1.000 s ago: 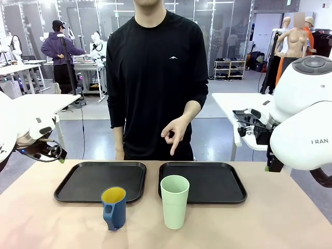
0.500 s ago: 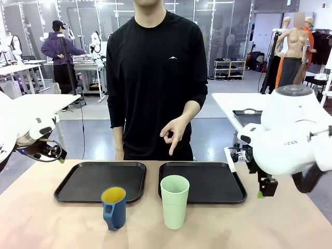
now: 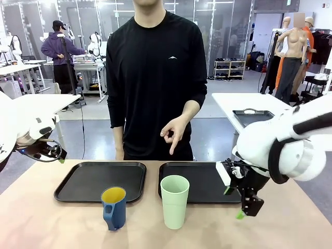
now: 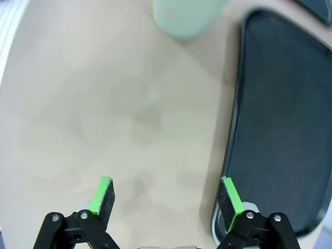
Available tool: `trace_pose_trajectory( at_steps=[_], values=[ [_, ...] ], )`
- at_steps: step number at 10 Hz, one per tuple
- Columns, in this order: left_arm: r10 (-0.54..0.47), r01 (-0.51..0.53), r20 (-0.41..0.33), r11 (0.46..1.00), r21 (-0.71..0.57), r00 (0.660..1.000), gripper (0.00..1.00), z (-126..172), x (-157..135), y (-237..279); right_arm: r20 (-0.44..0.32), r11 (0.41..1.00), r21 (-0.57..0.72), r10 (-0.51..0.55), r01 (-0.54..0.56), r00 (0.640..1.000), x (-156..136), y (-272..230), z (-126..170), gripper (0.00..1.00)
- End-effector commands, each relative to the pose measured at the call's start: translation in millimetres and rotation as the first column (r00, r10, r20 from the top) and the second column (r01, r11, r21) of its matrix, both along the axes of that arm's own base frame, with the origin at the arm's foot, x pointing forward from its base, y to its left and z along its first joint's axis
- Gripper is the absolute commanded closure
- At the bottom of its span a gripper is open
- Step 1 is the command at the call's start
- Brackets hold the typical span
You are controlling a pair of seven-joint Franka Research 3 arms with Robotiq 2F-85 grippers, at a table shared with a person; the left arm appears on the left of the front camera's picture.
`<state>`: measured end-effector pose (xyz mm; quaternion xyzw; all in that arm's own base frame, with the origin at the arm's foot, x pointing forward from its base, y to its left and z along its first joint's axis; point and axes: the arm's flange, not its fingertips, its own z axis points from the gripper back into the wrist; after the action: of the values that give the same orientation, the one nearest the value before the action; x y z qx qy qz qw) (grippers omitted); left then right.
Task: Sort and store the cups by type.
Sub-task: Pick up the Reusable plastic cup.
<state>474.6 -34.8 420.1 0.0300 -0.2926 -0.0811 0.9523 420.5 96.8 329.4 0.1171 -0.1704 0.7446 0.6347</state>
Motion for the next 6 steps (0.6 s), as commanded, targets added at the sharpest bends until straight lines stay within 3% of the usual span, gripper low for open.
trace_pose_trajectory(
  at_steps=[1,4,6],
  values=[
    [0.001,-0.001,0.002,1.000,0.000,1.000,0.00,1,0,0,-0.048,0.974,0.226,0.046,-0.034,0.998,20,-9,-30,0.00],
    [0.001,-0.001,0.002,1.000,0.000,1.000,0.00,1,0,0,-0.011,0.883,0.469,0.007,-0.001,1.000,23,-10,-47,0.00],
    [0.001,-0.001,0.002,1.000,0.000,1.000,0.00,1,0,0,-0.064,0.811,0.583,-0.002,0.039,0.998,28,-6,-57,0.00]
  ],
)
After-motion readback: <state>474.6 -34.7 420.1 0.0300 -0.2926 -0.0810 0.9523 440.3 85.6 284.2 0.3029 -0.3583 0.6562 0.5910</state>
